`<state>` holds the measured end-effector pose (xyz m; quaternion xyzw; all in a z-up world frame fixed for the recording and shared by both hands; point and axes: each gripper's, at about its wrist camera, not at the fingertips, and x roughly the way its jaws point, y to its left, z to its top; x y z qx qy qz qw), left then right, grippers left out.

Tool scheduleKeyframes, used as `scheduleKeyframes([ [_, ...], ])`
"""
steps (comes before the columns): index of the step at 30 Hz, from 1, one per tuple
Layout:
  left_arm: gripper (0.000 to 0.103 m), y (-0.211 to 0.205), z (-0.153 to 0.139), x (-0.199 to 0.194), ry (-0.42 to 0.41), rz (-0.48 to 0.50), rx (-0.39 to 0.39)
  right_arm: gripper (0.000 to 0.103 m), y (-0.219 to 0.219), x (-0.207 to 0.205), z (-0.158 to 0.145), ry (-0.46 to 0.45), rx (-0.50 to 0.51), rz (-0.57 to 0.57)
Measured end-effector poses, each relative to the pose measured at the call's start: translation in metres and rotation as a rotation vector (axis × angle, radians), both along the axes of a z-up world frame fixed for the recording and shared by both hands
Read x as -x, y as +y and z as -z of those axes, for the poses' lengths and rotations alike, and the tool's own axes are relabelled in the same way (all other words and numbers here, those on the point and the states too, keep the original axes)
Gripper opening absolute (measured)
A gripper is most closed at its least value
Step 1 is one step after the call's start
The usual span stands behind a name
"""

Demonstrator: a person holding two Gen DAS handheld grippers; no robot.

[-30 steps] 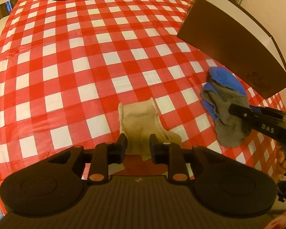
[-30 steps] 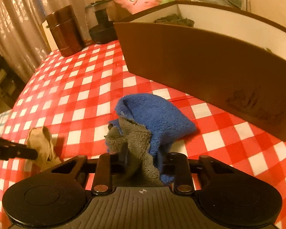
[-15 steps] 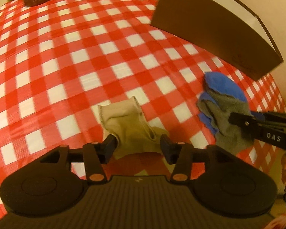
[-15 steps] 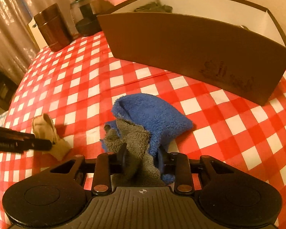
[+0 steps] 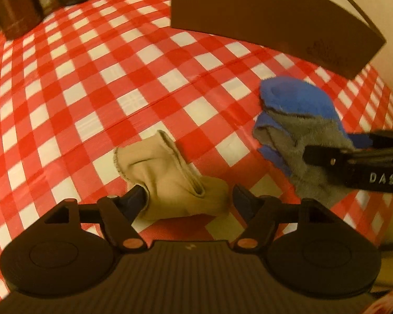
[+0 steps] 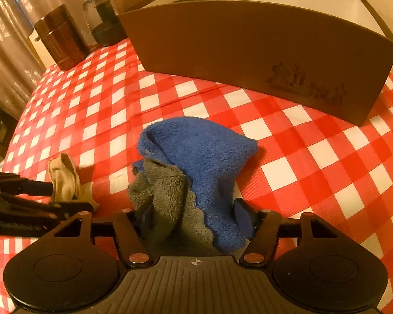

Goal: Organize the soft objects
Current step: 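Close the left gripper on the beige fabric and lift it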

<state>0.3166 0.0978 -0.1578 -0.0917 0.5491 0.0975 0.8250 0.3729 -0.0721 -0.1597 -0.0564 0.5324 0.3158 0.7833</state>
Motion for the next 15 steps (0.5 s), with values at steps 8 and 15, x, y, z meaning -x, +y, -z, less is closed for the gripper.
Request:
scheduleKeyframes([
  [8,0.044,-0.0027,0.0008,-0.0001,-0.024,0.058,-0.057,0.065,0.0033,0.0015,0.0001,-0.019,0.013,-0.016],
  [15,0.025,0.0031,-0.0022,-0.0009,-0.029,0.040,-0.027,0.068,0.0080,0.0007,0.0013,-0.023,0.024,-0.029],
])
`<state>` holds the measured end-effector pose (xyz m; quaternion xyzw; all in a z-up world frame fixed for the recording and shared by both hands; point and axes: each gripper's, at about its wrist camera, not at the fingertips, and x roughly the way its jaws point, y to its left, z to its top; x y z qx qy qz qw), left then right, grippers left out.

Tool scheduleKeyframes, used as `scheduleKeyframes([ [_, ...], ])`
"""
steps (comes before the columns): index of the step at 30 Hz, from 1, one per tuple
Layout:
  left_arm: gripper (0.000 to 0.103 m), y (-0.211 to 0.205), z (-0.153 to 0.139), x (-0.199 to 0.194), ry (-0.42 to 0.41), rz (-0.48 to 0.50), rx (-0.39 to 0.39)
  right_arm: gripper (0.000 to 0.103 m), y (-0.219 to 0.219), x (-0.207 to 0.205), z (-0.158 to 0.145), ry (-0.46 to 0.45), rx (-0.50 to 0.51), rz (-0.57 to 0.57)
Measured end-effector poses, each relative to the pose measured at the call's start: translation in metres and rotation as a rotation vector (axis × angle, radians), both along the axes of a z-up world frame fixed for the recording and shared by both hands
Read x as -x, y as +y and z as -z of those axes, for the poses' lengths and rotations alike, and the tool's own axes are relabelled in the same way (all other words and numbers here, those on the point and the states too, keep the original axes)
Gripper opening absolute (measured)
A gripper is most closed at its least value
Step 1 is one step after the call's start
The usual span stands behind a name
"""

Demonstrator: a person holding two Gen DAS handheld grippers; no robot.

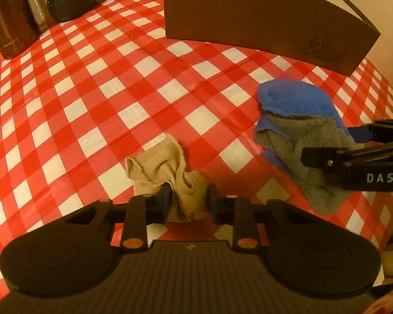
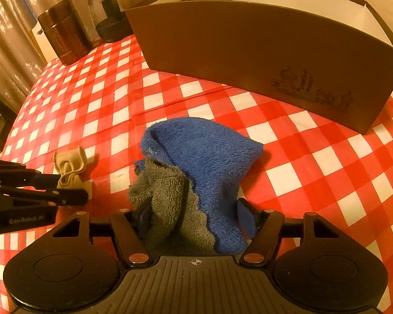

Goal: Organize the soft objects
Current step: 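Close the left gripper on the beige fabric and lift it, then carry the beige fabric and towel up over the box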

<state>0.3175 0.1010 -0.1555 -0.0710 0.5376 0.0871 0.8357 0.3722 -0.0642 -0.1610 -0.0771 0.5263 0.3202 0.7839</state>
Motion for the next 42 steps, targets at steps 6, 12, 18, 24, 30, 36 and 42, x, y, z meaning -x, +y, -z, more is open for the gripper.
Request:
scheduleKeyframes([
  [6,0.023,0.002,-0.003,-0.002,0.005,-0.026,0.032,0.069,0.006,-0.001,0.002,-0.010,0.008,-0.016],
  [12,0.023,0.004,-0.003,-0.003,0.010,-0.034,0.046,0.070,0.012,0.000,0.005,-0.060,0.026,-0.055],
  [18,0.023,0.003,-0.004,-0.003,0.010,-0.033,0.047,0.041,0.014,0.005,0.005,-0.083,-0.001,-0.113],
  [24,0.022,0.003,-0.005,0.000,0.008,-0.034,0.050,0.033,0.020,0.011,0.003,-0.097,0.004,-0.135],
  [30,0.022,0.006,-0.009,0.005,0.000,-0.042,0.048,0.031,0.022,0.013,0.000,-0.097,-0.001,-0.136],
  [36,0.022,0.010,-0.017,0.010,-0.022,-0.048,0.041,0.030,0.026,0.019,-0.010,-0.105,-0.029,-0.151],
  [42,0.022,0.011,-0.031,0.016,-0.055,-0.055,0.036,0.030,0.027,0.024,-0.023,-0.120,-0.056,-0.153],
])
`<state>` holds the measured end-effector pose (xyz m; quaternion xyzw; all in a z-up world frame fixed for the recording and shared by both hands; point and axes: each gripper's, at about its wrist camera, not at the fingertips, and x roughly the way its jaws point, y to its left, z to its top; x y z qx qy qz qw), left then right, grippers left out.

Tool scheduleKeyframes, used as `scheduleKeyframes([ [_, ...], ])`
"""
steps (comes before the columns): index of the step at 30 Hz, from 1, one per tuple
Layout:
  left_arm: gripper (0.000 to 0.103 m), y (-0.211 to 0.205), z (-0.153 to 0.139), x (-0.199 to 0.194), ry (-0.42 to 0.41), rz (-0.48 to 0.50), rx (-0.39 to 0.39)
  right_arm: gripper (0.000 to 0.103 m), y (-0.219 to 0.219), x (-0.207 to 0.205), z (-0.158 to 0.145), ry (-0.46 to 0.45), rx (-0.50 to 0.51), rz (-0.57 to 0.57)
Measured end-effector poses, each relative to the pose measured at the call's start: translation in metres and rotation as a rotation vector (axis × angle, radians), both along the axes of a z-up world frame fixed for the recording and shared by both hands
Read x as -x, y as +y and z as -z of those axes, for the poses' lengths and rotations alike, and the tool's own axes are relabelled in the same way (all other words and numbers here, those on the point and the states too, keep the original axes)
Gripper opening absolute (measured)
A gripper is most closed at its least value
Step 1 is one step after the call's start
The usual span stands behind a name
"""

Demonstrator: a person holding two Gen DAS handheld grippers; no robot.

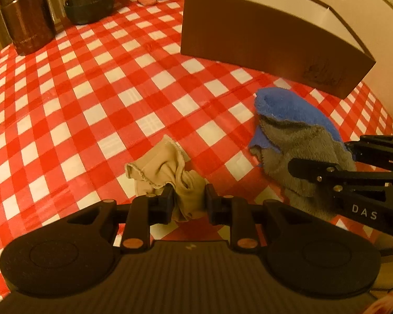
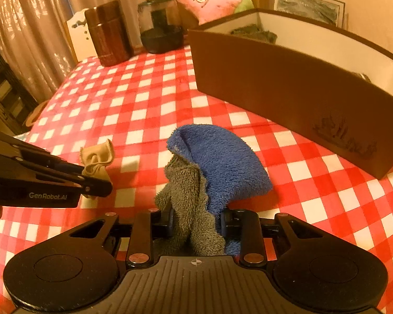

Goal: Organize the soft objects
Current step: 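Carry the beige fabric and towel up over the box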

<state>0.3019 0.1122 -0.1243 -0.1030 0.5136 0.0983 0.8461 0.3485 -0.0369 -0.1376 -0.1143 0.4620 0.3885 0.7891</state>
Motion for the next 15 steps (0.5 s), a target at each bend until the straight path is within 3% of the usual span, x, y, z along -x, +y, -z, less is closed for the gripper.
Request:
scheduleKeyframes([
  [15,0.022,-0.008,-0.048,-0.005,-0.117,0.026,-0.016,0.030,-0.025,-0.004,-0.041,-0.044,-0.066,0.073],
])
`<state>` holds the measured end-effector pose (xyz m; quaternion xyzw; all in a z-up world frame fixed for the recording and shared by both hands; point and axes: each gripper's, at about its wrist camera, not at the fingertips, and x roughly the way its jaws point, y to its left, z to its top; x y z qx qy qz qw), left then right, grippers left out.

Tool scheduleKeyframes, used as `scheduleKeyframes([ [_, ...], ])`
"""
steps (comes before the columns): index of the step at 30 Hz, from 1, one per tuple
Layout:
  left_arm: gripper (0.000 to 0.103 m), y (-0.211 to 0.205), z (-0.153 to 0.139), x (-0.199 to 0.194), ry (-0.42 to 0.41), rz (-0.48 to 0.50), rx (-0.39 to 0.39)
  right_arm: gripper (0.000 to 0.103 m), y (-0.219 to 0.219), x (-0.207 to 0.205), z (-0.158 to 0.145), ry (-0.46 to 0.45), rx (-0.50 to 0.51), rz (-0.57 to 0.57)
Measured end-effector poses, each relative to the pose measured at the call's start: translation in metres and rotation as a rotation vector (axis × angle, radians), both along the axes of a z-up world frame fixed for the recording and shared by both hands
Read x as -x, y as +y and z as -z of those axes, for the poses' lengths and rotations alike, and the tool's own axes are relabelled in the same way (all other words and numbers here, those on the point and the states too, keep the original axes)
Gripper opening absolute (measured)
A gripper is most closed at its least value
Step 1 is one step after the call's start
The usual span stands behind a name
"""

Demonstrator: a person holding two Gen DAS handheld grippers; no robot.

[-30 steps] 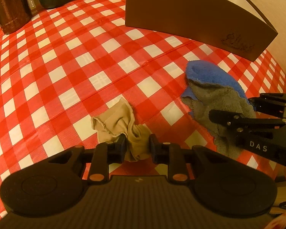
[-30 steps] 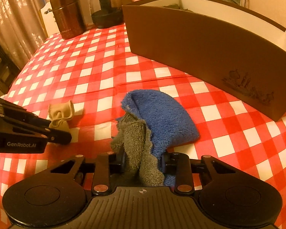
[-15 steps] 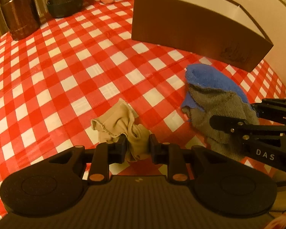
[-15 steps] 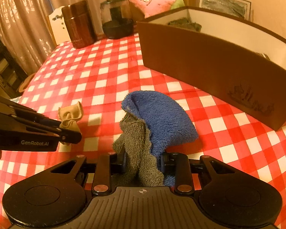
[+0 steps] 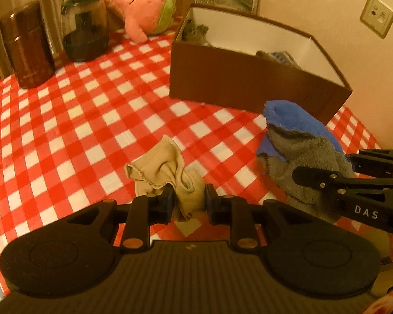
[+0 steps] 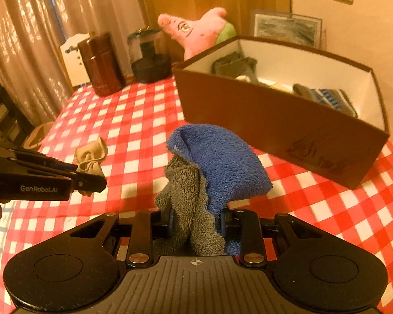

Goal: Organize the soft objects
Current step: 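Carry the beige fabric and towel up over the box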

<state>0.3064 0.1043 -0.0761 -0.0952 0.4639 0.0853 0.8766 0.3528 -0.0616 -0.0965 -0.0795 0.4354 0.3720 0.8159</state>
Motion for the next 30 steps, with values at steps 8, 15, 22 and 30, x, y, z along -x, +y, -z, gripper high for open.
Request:
scheduleKeyframes([
  [8,0.022,-0.010,-0.017,-0.012,-0.037,0.035,-0.014,0.030,-0.019,-0.007,-0.020,-0.027,-0.030,0.041],
  [15,0.022,-0.017,-0.032,-0.033,-0.077,0.069,-0.035,0.030,-0.034,-0.024,-0.037,-0.063,-0.048,0.084],
  [22,0.022,-0.027,-0.045,-0.060,-0.121,0.106,-0.053,0.030,-0.045,-0.048,-0.051,-0.102,-0.059,0.107],
  [30,0.022,-0.036,-0.055,-0.095,-0.155,0.141,-0.057,0.030,-0.049,-0.075,-0.065,-0.145,-0.075,0.110],
])
